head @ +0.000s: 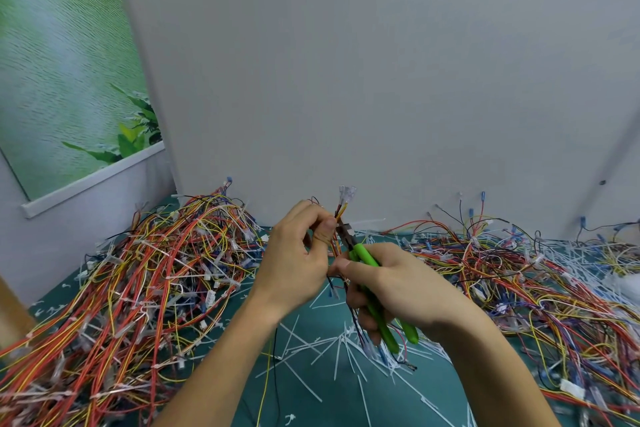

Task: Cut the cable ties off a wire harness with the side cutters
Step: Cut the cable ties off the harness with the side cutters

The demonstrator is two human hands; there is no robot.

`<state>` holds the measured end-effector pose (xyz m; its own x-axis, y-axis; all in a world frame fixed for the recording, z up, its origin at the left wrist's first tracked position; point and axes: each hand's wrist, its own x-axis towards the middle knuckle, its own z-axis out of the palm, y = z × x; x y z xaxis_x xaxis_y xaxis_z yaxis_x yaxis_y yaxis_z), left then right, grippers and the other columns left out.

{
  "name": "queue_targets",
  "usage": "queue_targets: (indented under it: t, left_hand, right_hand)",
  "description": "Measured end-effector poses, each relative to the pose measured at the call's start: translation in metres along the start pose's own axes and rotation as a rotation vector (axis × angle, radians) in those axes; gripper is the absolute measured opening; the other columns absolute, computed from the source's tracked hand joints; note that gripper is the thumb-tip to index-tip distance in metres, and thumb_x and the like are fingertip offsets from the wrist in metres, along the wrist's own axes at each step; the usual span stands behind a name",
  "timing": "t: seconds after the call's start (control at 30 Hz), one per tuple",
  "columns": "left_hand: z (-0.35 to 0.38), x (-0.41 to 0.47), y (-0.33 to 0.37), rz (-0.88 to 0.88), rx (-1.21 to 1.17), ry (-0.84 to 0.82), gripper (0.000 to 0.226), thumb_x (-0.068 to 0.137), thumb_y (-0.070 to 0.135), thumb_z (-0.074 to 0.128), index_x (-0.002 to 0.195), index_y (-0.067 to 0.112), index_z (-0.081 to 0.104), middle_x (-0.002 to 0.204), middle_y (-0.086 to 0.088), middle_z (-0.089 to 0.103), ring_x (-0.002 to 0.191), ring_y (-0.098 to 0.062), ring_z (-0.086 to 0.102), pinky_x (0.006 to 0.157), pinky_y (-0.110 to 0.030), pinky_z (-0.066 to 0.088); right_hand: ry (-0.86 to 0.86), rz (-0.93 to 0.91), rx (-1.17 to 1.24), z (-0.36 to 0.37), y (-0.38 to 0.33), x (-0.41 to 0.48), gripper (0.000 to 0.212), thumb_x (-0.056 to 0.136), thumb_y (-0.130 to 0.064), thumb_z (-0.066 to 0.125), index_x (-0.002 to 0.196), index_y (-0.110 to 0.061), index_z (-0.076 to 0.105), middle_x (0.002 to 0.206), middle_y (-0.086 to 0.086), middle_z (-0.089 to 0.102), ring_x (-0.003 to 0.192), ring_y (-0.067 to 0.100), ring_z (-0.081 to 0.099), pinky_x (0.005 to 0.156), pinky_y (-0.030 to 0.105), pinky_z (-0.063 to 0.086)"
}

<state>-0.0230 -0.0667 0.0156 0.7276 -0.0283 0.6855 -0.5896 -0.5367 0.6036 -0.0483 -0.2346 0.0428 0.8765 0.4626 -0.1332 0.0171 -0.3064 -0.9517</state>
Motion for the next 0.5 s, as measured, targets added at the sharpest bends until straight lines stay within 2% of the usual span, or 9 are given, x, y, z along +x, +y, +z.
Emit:
queue_targets:
  t: [0.13, 0.23, 0.37, 0.5]
  left_hand:
    - [0.0005, -0.0003, -0.0007, -0.11, -0.099, -0.031, 0.019, 0.103, 0.022, 0.055, 0.086, 0.016, 0.061, 0.068, 0.022, 0.053, 0.061, 0.003, 0.048, 0.059, -0.011, 0.034]
    - [0.0001, -0.0006, 0.0004, -0.102, -0.097, -0.031, 0.02, 0.103, 0.023, 0.055, 0.085, 0.018, 0.061, 0.07, 0.021, 0.054, 0.063, 0.002, 0.049, 0.06, -0.01, 0.035]
    - [0.0, -0.0007, 0.0002, -0.045, -0.026, -0.022, 0.021, 0.103, 0.027, 0.053, 0.084, 0.021, 0.06, 0.08, 0.011, 0.054, 0.075, -0.007, 0.053, 0.066, -0.016, 0.038]
    - [-0.0019, 0.0004, 0.0001, 0.013, 0.009, -0.013, 0.02, 0.103, 0.029, 0.051, 0.085, 0.026, 0.057, 0.083, 0.009, 0.053, 0.078, -0.012, 0.054, 0.067, -0.022, 0.041]
  right_hand:
    - [-0.047, 0.011, 0.066, 0.0025, -0.004, -0.002, 0.021, 0.104, -0.028, 0.06, 0.102, -0.008, 0.057, 0.068, 0.003, 0.058, 0.057, 0.027, 0.06, 0.058, 0.043, 0.059]
    - [-0.063, 0.021, 0.069, 0.0024, -0.0049, -0.0024, 0.022, 0.103, -0.029, 0.061, 0.107, -0.008, 0.058, 0.075, 0.006, 0.056, 0.064, 0.026, 0.062, 0.065, 0.044, 0.061]
    - [-0.025, 0.021, 0.03, 0.0029, -0.0021, -0.001, 0.022, 0.102, -0.032, 0.062, 0.099, -0.01, 0.057, 0.073, 0.005, 0.056, 0.059, 0.027, 0.06, 0.056, 0.04, 0.058]
    - [0.031, -0.013, -0.019, 0.002, 0.0022, 0.0023, 0.022, 0.105, -0.025, 0.057, 0.088, -0.013, 0.054, 0.064, 0.002, 0.05, 0.046, 0.021, 0.049, 0.045, 0.032, 0.048]
